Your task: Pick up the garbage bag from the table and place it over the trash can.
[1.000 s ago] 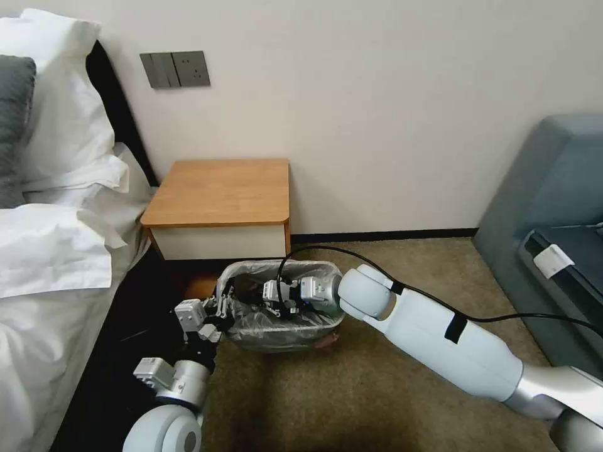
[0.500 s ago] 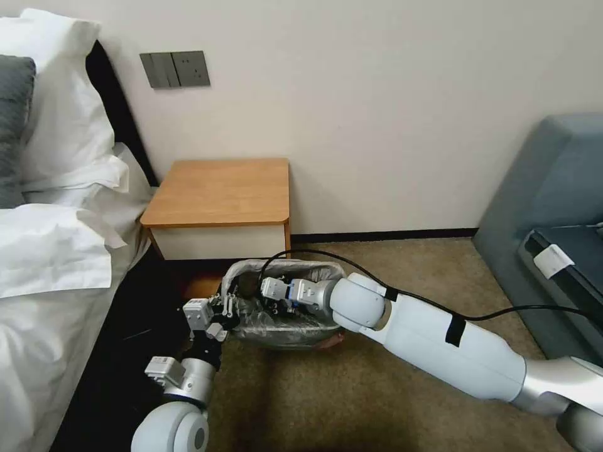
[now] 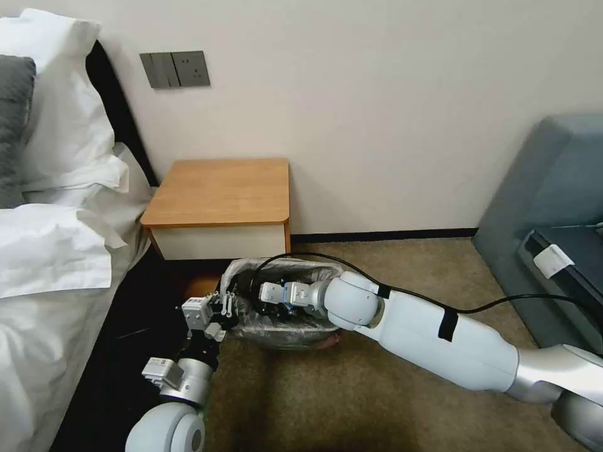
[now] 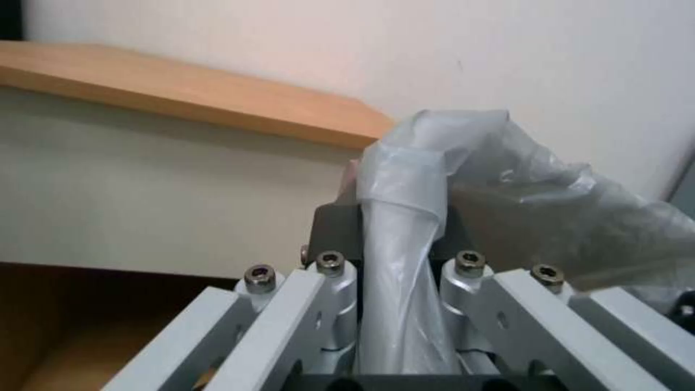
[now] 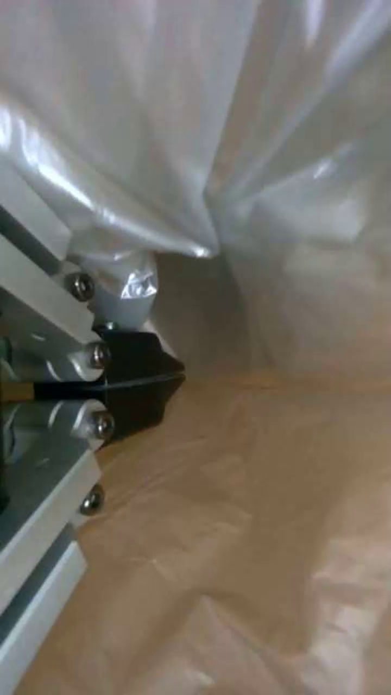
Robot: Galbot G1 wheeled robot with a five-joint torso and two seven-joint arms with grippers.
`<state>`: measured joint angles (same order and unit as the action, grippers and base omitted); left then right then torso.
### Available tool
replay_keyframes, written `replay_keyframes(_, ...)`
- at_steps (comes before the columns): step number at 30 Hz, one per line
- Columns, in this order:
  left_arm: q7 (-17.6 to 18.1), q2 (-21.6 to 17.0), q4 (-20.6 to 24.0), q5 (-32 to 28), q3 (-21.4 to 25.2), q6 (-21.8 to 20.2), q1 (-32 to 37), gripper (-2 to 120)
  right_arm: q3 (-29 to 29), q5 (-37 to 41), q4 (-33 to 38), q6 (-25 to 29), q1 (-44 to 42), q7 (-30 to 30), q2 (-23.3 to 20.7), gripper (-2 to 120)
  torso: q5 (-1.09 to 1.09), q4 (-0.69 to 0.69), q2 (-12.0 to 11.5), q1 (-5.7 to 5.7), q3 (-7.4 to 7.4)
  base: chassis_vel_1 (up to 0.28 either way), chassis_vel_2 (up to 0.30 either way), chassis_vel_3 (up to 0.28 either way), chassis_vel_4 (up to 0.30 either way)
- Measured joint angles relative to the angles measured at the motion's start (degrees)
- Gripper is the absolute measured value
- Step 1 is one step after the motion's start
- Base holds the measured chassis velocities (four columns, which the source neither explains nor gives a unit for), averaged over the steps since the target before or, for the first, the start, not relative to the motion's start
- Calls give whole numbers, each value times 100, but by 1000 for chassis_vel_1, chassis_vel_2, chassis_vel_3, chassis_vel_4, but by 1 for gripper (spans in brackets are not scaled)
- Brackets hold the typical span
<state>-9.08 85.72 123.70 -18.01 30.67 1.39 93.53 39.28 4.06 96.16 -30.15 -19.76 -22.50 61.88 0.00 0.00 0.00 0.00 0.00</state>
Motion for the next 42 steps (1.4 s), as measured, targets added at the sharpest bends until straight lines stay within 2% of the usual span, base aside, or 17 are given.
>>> replay_keyframes(9, -22, 25, 44, 20, -36, 0, 15, 11, 60, -118, -32, -427, 109, -9, 98, 0, 0, 0, 0, 0, 0, 0, 0, 0, 0)
replay_keyframes(19, -22, 35, 86, -23, -26, -8, 33, 11, 93, -212, -173, -477, 79, -20, 156, 0, 0, 0, 0, 0, 0, 0, 0, 0, 0)
replay_keyframes(28, 12, 27, 105, -204, 24, -81, 39, 11, 71, -196, -18, -543, 92, -39, 175, 0, 0, 0, 0, 0, 0, 0, 0, 0, 0)
replay_keyframes(42, 71, 24, -487, -691, 343, -139, -69, 11, -58, 673, 794, -606, 100, 24, -219, 0, 0, 1, 0, 0, 0, 0, 0, 0, 0)
